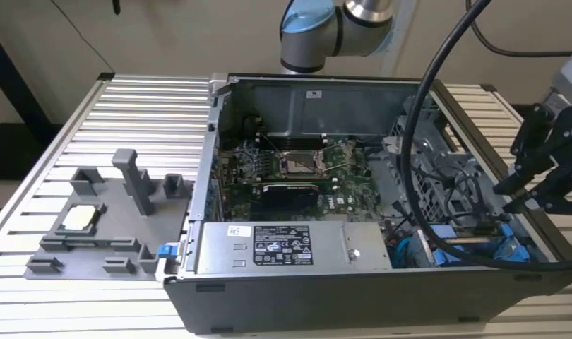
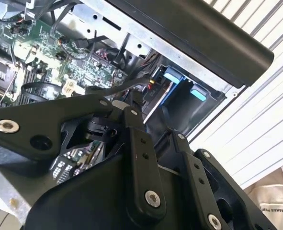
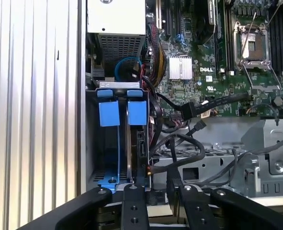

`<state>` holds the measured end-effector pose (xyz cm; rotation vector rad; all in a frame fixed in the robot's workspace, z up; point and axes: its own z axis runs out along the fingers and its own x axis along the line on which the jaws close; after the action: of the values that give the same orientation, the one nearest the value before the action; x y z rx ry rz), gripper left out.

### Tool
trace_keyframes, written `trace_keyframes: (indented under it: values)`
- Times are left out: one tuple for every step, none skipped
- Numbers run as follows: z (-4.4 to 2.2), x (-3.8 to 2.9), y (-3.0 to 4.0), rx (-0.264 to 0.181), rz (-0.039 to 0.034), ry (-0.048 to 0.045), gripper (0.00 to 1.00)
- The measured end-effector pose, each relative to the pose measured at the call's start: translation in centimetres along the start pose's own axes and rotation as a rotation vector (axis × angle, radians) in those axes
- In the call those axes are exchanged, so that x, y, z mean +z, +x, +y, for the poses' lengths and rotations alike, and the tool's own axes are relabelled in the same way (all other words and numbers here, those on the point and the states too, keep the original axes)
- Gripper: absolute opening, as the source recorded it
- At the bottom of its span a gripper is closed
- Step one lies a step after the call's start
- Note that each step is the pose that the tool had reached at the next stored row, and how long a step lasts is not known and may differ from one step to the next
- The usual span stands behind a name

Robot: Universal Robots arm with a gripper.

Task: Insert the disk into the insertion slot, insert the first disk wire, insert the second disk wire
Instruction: 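Insert the first disk wire, then insert the second disk wire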

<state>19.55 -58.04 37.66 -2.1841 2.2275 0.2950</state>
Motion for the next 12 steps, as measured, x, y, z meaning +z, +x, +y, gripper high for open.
trace_keyframes:
  values:
    - [0.00, 0.00, 0.00, 0.000, -0.0018, 0.0000, 0.33]
    - [0.00, 0.00, 0.00, 0.000, -0.0035, -0.0001, 0.33]
    - [0.00, 0.00, 0.00, -0.001, -0.0052, -0.0001, 0.33]
    - [0.00, 0.00, 0.00, -0.001, -0.0071, -0.0002, 0.33]
    - [0.00, 0.00, 0.00, -0.001, -0.0089, -0.0003, 0.33]
    - [0.00, 0.00, 0.00, -0.001, -0.0106, -0.0003, 0.33]
    - [0.00, 0.00, 0.00, -0.002, -0.0124, -0.0003, 0.33]
    - [0.00, 0.00, 0.00, -0.002, -0.0140, -0.0004, 0.33]
    - [0.00, 0.00, 0.00, -0.002, -0.0158, -0.0005, 0.33]
    - [0.00, 0.00, 0.00, -0.002, -0.0177, -0.0005, 0.33]
    - [0.00, 0.00, 0.00, -0.002, -0.0194, -0.0005, 0.33]
    - [0.00, 0.00, 0.00, -0.003, -0.0211, -0.0006, 0.33]
